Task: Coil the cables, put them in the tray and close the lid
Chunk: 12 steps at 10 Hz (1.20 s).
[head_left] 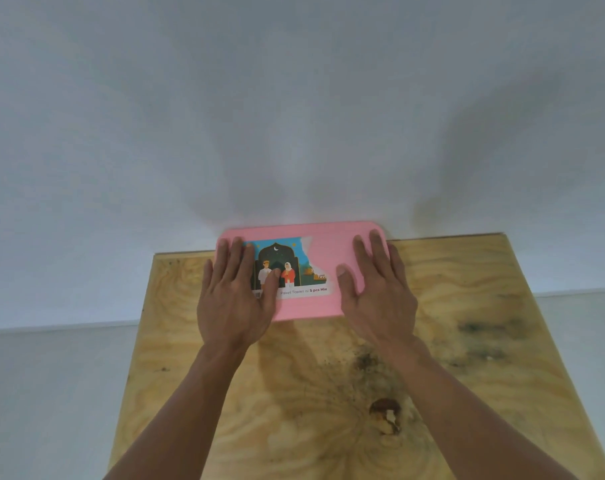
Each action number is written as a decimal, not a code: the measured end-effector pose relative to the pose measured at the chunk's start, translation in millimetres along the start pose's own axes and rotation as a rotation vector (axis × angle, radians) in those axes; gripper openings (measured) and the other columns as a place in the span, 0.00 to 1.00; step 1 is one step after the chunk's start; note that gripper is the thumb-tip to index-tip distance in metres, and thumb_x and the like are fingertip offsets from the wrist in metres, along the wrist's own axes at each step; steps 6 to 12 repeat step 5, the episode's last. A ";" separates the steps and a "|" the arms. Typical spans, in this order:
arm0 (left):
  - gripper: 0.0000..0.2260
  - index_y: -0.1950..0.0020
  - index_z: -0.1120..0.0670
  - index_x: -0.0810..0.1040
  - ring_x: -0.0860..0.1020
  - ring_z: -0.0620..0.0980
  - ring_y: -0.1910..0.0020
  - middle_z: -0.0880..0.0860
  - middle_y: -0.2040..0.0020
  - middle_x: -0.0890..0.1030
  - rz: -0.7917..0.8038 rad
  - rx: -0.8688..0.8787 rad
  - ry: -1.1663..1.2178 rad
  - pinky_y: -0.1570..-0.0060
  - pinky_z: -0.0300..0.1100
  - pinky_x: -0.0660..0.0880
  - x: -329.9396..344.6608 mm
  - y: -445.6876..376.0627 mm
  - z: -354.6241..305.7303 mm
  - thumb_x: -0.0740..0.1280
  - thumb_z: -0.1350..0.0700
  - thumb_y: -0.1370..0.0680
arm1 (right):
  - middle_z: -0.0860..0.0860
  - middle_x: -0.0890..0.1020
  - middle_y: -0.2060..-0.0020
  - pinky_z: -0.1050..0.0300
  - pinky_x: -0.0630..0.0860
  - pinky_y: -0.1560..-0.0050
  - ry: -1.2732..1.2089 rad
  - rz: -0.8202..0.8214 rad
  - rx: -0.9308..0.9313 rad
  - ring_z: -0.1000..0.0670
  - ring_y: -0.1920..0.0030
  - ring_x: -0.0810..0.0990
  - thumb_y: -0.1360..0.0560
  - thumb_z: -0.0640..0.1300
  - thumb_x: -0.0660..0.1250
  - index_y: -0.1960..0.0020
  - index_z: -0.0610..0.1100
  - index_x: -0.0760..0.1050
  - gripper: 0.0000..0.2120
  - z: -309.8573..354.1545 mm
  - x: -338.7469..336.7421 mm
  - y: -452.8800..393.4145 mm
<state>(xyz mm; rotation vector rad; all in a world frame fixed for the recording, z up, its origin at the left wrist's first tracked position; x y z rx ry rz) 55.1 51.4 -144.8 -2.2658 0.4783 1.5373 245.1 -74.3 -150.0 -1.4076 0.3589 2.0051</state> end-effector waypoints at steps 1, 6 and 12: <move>0.33 0.20 0.56 0.59 0.46 0.50 0.19 0.52 0.18 0.56 0.090 0.000 -0.024 0.22 0.53 0.46 -1.4 -0.8 -2.5 0.48 0.37 0.19 | 0.52 0.52 0.20 0.42 0.59 0.24 0.029 0.135 -0.008 0.46 0.20 0.48 0.21 0.63 0.42 0.21 0.51 0.53 0.32 1.0 0.8 -0.7; 0.29 0.18 0.56 0.53 0.47 0.51 0.19 0.53 0.18 0.53 0.134 -0.009 0.109 0.21 0.51 0.46 -57.4 46.0 -17.6 0.51 0.43 0.16 | 0.52 0.46 0.20 0.43 0.54 0.22 -0.100 0.267 0.043 0.51 0.20 0.44 0.18 0.59 0.48 0.20 0.50 0.45 0.31 29.9 -58.8 39.5; 0.29 0.18 0.56 0.53 0.47 0.51 0.19 0.53 0.18 0.53 0.134 -0.009 0.109 0.21 0.51 0.46 -57.4 46.0 -17.6 0.51 0.43 0.16 | 0.52 0.46 0.20 0.43 0.54 0.22 -0.100 0.267 0.043 0.51 0.20 0.44 0.18 0.59 0.48 0.20 0.50 0.45 0.31 29.9 -58.8 39.5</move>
Point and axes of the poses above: each hand's wrist, its own y-axis away from the middle knuckle, its own x-axis out of the palm, z = x × y, the point moved 6 cm from there along -y, towards the middle knuckle
